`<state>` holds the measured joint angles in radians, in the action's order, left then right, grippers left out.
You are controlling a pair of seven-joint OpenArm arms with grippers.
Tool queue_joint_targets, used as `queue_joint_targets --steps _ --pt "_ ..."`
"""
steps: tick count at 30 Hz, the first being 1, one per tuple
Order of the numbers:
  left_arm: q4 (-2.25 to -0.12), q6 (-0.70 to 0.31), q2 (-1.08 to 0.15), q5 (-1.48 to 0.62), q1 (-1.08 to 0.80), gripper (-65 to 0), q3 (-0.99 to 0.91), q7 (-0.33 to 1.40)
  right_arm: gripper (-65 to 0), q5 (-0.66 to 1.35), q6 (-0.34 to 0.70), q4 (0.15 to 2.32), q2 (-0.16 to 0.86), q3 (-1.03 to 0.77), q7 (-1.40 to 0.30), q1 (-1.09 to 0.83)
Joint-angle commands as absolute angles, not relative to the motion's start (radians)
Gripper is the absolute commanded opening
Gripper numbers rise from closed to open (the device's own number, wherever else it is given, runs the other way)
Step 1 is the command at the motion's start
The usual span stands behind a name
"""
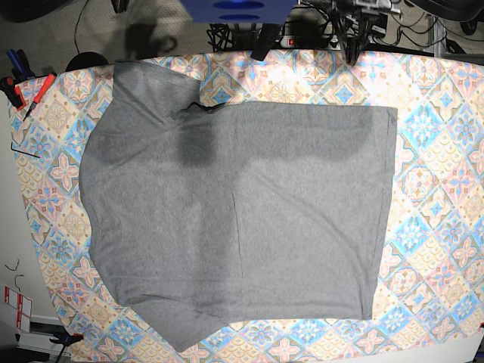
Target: Fold the T-shirt properly
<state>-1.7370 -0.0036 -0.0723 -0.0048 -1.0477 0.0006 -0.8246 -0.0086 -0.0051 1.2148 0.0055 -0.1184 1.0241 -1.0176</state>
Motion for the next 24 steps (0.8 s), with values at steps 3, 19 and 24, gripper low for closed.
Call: queue_joint_targets --steps 3,19,24 --pt "-1.847 -0.002 -0.076 -0.061 -1.066 -64.8 -0.002 -0.707 -58.3 -0.004 -0.005 1.348 0.016 -0.124 0.972 -1.059" --pt "-1.979 -0.002 -0.38 -0.691 -0.924 -55.9 -0.137 -0.022 -58.2 -0.004 -0.002 1.759 0.051 -0.145 0.401 -0.986" --pt "-1.979 -0.002 -0.378 -0.708 -0.875 -49.7 -0.246 0.139 -58.2 -0.004 -0.002 1.796 0.053 -0.139 0.177 -0.883"
